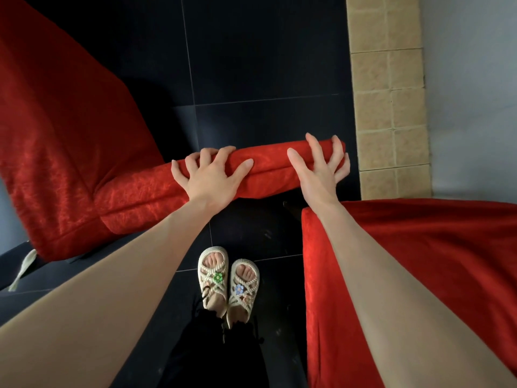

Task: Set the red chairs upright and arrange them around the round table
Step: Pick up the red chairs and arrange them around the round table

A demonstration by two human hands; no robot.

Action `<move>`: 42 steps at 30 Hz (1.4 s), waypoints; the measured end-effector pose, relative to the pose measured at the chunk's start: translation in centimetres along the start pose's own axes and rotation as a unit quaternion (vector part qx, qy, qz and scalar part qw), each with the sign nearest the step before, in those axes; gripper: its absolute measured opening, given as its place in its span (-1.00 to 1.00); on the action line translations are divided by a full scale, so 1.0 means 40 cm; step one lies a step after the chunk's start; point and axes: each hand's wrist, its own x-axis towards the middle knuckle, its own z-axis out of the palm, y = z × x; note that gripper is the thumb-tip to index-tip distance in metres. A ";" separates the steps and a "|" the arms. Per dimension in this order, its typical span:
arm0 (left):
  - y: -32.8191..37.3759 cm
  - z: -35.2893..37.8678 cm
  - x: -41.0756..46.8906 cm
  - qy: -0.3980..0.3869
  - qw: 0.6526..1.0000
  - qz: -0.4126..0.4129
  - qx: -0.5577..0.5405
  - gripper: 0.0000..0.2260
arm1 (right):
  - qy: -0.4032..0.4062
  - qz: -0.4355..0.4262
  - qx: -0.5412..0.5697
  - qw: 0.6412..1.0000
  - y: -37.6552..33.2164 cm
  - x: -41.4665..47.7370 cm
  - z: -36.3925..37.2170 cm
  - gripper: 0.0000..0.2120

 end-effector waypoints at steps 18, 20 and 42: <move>0.040 0.017 0.019 0.030 0.995 0.023 0.094 -0.39 | 0.017 0.059 0.193 0.979 0.049 0.065 -0.056 -0.06; 0.046 0.022 0.021 0.041 0.994 0.023 0.100 -0.37 | 0.019 0.085 0.205 0.975 0.050 0.075 -0.053 0.01; 0.057 0.033 0.031 0.062 0.994 0.053 0.067 -0.43 | -0.073 0.172 0.410 0.893 0.059 0.083 -0.061 -0.35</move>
